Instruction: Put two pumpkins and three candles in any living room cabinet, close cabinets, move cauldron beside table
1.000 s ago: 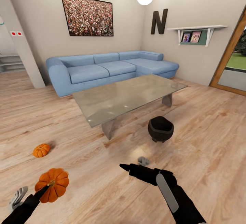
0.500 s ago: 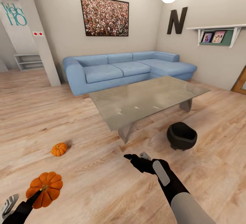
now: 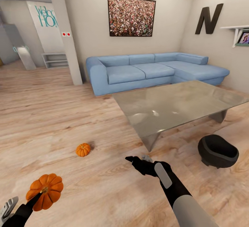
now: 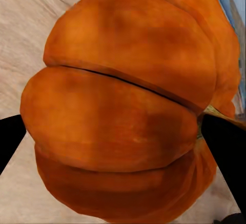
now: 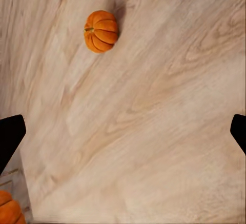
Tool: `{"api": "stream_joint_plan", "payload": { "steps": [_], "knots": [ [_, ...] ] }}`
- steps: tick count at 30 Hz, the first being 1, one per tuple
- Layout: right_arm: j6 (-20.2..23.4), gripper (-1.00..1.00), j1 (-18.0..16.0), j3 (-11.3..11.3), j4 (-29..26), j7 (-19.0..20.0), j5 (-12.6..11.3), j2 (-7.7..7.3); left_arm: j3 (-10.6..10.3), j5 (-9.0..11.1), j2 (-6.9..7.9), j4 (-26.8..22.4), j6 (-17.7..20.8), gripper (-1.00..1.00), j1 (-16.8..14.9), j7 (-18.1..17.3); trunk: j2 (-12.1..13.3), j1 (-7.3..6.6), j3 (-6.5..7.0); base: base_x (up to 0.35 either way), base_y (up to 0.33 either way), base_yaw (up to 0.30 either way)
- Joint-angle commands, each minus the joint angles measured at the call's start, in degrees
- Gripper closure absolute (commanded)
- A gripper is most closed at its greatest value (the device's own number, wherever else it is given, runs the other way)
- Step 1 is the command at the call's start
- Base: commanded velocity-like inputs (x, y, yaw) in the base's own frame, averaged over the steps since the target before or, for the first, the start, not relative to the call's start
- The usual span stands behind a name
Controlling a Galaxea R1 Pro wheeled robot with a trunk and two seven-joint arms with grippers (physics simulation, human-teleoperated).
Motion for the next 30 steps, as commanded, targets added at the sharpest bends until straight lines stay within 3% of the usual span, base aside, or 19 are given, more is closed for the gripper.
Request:
{"api": "stream_joint_plan", "payload": {
  "steps": [1, 6, 9, 11, 12, 13, 15, 27, 29, 30],
  "knots": [
    [0.0, -1.0, 0.0, 0.0, 0.0, 0.0, -0.02, -0.02, -0.01, 0.29, 0.0, -0.04, 0.02, 1.0, 0.0, 0.17, 0.0, 0.0, 0.0, 0.157, 0.31, 0.274],
    [-0.12, -1.0, 0.02, -0.11, 0.01, 1.17, -0.04, -0.05, -0.01, 0.3, 0.0, -0.04, -0.05, 1.0, 0.15, 0.17, 0.0, 0.0, 0.0, 0.181, 0.284, 0.271],
    [-1.4, -1.0, 0.05, -0.29, 2.24, 8.18, 0.11, -0.18, -0.01, 0.3, 0.0, -0.04, -0.06, 1.0, 0.17, 0.17, 0.0, 0.0, 0.0, 0.202, 0.256, 0.122],
    [-5.22, -1.0, -0.84, -0.33, 9.94, 14.7, 0.07, -0.85, -0.01, 0.31, 0.0, -0.04, -0.06, 1.0, 0.17, 0.17, 0.0, 0.0, 0.0, 0.206, 0.251, 0.031],
    [-9.35, -1.0, -2.99, -0.34, 17.18, 18.38, 0.0, -1.27, -0.01, 0.3, 0.0, -0.04, -0.06, 1.0, 0.17, 0.17, 0.0, 0.0, 0.0, 0.206, 0.25, 0.012],
    [-13.02, -1.0, -4.88, -0.35, 22.47, 20.56, -0.05, -1.52, -0.01, 0.3, 0.0, -0.04, -0.06, 1.0, 0.18, 0.17, 0.0, 0.0, 0.0, 0.207, 0.249, 0.006],
    [-16.83, -1.0, -6.6, -0.29, 26.98, 22.19, 0.09, -1.62, -0.01, 0.24, -0.01, -0.04, -0.06, 1.0, 0.18, 0.19, 0.0, 0.0, 0.0, 0.21, 0.244, 0.002],
    [-17.5, -1.0, -6.97, -0.32, 25.11, 21.11, 0.28, -1.78, -0.01, 0.25, -0.09, -0.04, -0.15, 1.0, 0.25, 0.1, 0.0, 0.0, 0.0, 0.253, 0.2, 0.0],
    [-17.11, -1.0, -7.11, -0.35, 25.11, 13.01, -0.76, -1.81, -0.01, 0.26, -0.09, -0.04, -0.15, 1.0, 0.26, 0.08, 0.0, 0.0, 0.0, 0.274, 0.181, 0.0],
    [-17.04, -1.0, -7.14, -0.35, 25.09, 12.13, -1.28, -1.82, -0.01, 0.26, -0.09, -0.04, -0.15, 1.0, 0.28, 0.08, 0.0, 0.0, 0.0, 0.275, 0.18, 0.0]
  ]
}}
